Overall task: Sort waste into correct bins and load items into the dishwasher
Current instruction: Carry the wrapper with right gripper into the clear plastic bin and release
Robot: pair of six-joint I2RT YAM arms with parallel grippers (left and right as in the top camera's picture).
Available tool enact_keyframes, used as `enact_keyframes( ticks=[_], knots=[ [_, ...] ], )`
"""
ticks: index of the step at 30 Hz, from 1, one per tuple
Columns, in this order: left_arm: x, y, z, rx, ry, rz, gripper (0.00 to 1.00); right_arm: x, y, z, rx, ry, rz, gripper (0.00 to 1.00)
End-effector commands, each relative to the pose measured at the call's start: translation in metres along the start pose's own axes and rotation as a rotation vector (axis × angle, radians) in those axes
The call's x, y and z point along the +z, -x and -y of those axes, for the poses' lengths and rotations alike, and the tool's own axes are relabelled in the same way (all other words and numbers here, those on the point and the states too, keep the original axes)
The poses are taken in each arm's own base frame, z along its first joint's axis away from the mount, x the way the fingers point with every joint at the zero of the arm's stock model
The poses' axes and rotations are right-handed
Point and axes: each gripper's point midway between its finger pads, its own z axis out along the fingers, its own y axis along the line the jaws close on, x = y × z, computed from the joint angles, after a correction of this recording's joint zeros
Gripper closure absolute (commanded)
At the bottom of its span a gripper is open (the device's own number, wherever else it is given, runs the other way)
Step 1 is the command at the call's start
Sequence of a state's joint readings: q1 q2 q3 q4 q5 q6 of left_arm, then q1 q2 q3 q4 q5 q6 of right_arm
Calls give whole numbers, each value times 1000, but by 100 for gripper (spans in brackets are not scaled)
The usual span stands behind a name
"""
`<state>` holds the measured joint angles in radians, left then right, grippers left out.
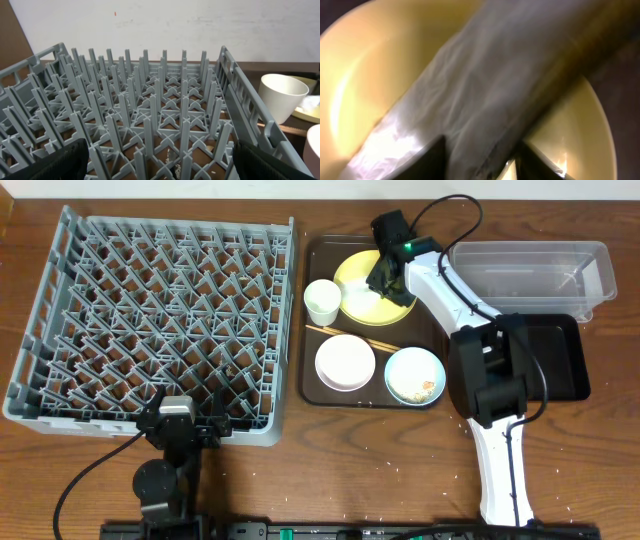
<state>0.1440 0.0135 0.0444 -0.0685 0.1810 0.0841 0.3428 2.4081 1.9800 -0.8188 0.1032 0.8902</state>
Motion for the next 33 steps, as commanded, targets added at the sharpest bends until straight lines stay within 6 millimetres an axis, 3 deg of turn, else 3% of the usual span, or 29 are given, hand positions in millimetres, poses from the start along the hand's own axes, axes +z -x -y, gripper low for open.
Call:
enact_keyframes(
  ticks=[1,3,6,9,12,15,19,23,26,33],
  knots=[
    [2,-16,0,7,-6,-36,7,14,-7,2,-6,-26,-8,89],
    [2,-16,0,7,-6,-36,8,10,-5,-3,-28,-9,-5,99],
    [2,-16,0,7,-6,-36,8,-8,3,-18,-82,51,-4,99],
    [2,-16,0,7,-6,-36,8,-45,21,-28,-83,100,25,99],
    [2,-16,0,7,-6,-36,8,-96,45,-34,-96,166,77,99],
    [2,-16,0,7,-6,-36,8,-150,71,-21,-52,207,143,99],
    [2,-16,0,7,-6,-36,7,-191,103,23,43,187,190,99],
    [2,-16,0,7,-6,-36,8,-195,128,84,183,93,182,99],
    [2,-16,0,7,-6,-36,8,-180,137,127,283,21,147,99],
    [2,-16,0,7,-6,-36,8,-140,147,192,411,-62,113,99]
  ],
)
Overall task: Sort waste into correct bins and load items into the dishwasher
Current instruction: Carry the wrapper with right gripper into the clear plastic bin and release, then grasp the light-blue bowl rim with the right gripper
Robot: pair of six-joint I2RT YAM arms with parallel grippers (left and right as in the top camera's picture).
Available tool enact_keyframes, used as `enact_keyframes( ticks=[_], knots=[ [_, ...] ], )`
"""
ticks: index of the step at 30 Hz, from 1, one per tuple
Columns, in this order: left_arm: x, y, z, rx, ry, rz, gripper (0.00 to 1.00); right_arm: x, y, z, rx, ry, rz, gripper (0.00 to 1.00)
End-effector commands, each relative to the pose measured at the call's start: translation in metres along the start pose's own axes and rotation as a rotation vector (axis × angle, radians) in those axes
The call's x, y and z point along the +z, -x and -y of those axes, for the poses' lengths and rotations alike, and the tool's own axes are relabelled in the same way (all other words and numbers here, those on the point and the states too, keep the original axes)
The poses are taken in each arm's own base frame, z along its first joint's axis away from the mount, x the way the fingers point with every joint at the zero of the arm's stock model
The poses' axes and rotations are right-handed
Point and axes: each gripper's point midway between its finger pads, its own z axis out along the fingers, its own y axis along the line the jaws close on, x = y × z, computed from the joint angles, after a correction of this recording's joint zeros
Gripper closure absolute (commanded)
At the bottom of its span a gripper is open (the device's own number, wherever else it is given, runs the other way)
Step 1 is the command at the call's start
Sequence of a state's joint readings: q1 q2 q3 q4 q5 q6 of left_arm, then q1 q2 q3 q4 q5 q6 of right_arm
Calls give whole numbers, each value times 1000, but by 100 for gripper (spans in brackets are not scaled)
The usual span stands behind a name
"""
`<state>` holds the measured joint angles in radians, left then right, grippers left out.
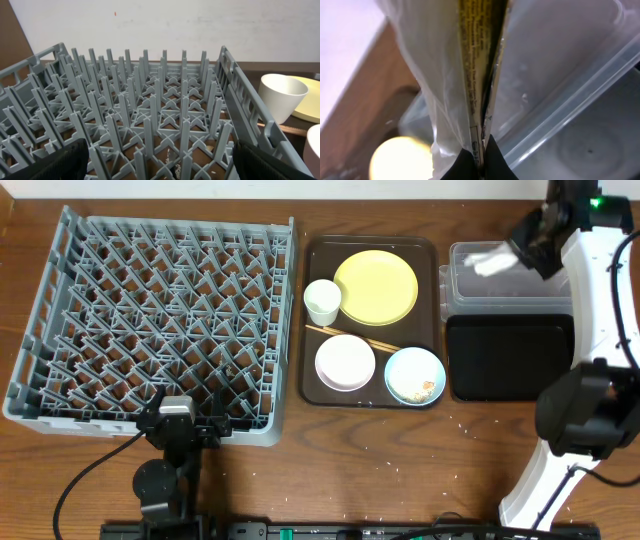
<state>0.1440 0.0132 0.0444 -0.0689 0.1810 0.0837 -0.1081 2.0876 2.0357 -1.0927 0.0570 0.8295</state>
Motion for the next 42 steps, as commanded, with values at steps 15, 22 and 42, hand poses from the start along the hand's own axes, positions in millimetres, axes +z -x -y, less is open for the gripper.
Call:
enact_keyframes(
  ticks=[15,22,42],
  knots=[
    [2,-15,0,7,-6,-36,7,29,11,14,-105,45,-21,27],
    [2,-15,0,7,-6,-36,7,-18,8,-25,-330,238,-35,14],
    [2,-15,0,7,-6,-36,8,-70,-262,-7,-1209,46,-551,31]
  ],
)
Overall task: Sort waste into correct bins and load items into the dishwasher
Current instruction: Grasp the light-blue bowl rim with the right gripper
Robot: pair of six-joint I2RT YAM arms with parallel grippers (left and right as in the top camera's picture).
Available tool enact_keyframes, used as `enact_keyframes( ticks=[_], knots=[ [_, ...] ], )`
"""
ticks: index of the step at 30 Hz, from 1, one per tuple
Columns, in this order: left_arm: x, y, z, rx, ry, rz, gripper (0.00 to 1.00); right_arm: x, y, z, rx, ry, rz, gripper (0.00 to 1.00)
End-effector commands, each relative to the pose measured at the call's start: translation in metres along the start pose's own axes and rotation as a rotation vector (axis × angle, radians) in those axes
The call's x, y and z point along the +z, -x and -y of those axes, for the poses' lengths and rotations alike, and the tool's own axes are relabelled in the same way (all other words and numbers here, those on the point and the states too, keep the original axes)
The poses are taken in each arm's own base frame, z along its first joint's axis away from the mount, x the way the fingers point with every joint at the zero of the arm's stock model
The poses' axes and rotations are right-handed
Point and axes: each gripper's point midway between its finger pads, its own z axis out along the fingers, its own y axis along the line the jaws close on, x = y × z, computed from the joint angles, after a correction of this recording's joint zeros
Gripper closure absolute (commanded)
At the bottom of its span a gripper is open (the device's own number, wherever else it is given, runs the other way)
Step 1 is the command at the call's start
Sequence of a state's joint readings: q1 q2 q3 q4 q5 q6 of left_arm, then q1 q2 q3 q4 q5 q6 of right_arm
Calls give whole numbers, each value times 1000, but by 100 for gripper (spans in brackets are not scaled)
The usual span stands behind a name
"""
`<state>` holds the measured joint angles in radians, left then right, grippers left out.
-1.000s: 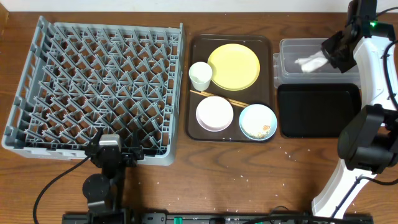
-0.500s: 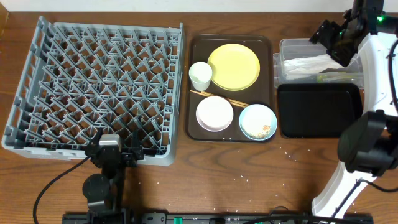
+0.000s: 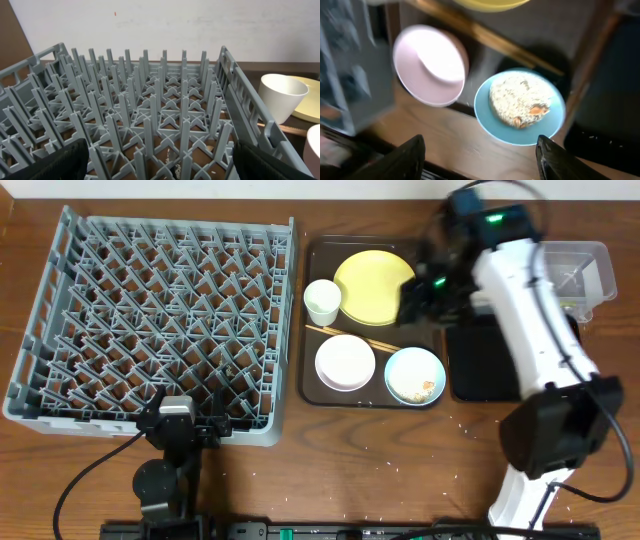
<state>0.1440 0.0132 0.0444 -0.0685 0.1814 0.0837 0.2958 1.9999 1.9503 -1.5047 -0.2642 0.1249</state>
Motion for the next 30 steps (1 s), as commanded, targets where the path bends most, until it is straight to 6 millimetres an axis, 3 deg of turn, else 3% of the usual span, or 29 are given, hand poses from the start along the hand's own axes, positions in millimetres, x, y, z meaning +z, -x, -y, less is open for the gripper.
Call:
enact_keyframes(
  ticks=[1,9,17,19,21,27,30],
  knots=[
    [2,-16,0,7,-5,-37,7,22,-17,-5,-152,-186,-49,32],
    [2,-16,0,7,-5,-37,8,88,-47,-17,-264,-293,-130,48],
    [2,-16,0,7,-5,-37,8,129,-64,1,-274,-327,-162,53],
    [2,-16,0,7,-5,-37,8,140,-65,5,-276,-329,-152,59],
    [2,-16,0,7,-5,-37,7,149,-63,8,-280,-331,-130,65],
    [2,-16,0,7,-5,-37,7,153,-53,6,-284,-327,-83,98],
    [2,-16,0,7,-5,-37,7,153,-53,7,-278,-332,-82,99]
  ],
)
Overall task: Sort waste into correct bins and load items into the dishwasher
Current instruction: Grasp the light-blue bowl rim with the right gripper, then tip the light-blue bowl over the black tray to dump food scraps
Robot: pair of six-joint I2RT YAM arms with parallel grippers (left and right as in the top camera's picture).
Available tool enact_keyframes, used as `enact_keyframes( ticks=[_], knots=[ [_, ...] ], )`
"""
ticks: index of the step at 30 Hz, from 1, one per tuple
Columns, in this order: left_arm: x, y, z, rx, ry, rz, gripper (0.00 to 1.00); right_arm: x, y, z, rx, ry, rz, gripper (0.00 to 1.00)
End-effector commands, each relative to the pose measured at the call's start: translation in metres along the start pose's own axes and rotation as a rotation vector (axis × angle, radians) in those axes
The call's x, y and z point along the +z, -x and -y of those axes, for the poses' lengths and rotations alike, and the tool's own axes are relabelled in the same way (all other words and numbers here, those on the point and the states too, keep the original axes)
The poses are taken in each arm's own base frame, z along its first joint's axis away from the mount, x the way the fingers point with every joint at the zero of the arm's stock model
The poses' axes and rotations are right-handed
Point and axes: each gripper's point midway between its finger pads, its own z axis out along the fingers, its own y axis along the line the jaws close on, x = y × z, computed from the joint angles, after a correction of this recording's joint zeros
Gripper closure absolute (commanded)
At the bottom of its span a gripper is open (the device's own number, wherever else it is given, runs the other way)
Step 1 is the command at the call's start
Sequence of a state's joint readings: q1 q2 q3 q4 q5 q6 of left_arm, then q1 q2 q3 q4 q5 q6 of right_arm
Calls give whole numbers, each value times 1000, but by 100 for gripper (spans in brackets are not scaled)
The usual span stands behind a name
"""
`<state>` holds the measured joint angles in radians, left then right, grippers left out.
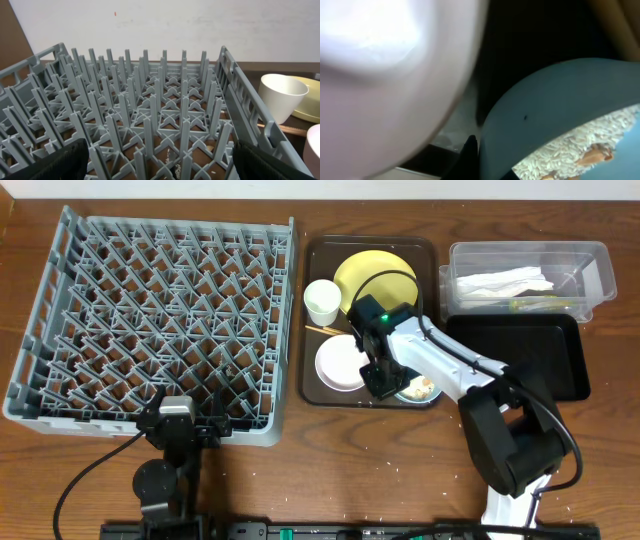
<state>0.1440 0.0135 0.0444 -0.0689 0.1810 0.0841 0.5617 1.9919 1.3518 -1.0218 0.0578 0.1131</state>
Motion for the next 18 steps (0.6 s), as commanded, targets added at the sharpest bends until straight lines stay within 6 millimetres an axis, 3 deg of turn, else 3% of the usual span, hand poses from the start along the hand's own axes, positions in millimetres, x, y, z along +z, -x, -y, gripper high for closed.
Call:
enact_keyframes(
  ticks=[1,4,7,12,18],
  knots=[
    [2,-15,0,7,-6,-36,8,-2,3,-4,-9,7,16,99],
    [2,-15,0,7,-6,-36,8,-10,2,-4,9,11,27,99],
    [2,-15,0,7,-6,-36,7,-30,0,-3,23,22,61,99],
    [2,-15,0,7,-6,-36,7,-88,-1,6,84,124,209,99],
    [2,-15,0,7,-6,-36,8,-146,-4,43,153,334,398,99]
  ],
)
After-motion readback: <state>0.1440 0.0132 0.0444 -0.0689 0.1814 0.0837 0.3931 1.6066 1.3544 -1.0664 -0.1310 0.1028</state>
